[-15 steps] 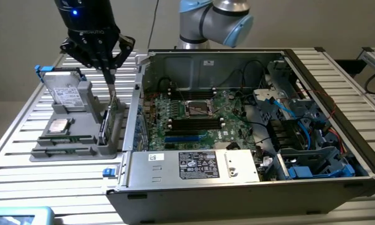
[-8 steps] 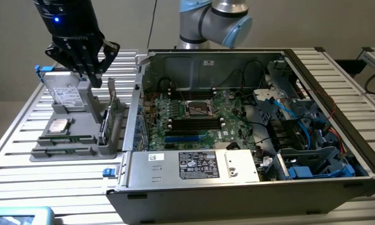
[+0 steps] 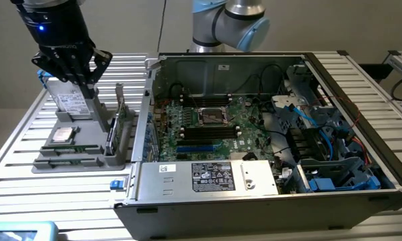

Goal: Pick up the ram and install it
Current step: 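Reach for the ram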

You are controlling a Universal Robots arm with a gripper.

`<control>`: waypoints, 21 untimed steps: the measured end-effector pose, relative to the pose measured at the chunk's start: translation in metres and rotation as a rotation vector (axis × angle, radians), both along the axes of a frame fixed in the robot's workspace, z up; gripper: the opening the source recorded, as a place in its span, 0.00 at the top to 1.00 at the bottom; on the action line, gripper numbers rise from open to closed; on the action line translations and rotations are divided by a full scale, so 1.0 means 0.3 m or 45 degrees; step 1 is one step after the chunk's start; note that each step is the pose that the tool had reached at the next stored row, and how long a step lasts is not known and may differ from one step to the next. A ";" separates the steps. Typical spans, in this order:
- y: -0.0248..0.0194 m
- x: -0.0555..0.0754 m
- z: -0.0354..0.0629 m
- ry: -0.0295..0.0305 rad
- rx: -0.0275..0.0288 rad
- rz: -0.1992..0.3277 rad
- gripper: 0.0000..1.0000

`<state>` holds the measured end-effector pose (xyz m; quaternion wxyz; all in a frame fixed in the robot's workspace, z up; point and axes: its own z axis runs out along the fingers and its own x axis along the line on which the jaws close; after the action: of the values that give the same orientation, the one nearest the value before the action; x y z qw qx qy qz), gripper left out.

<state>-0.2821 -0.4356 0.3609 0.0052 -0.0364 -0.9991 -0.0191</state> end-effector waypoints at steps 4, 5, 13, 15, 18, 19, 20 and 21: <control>-0.006 -0.046 -0.021 0.0053 -0.0005 0.000 0.89; -0.007 -0.060 -0.027 0.0065 -0.0004 0.000 0.89; -0.013 -0.178 -0.054 0.0122 -0.0007 0.000 0.89; -0.014 -0.206 -0.056 0.0124 -0.0007 0.000 0.89; -0.015 -0.233 -0.059 0.0123 -0.0034 0.000 0.89; -0.015 -0.240 -0.061 0.0125 -0.0050 0.000 0.89; -0.015 -0.248 -0.063 0.0124 -0.0062 0.001 0.89; -0.015 -0.257 -0.065 0.0123 -0.0076 0.001 0.89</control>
<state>-0.3593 -0.4402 0.3413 0.0100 -0.0362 -0.9992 -0.0159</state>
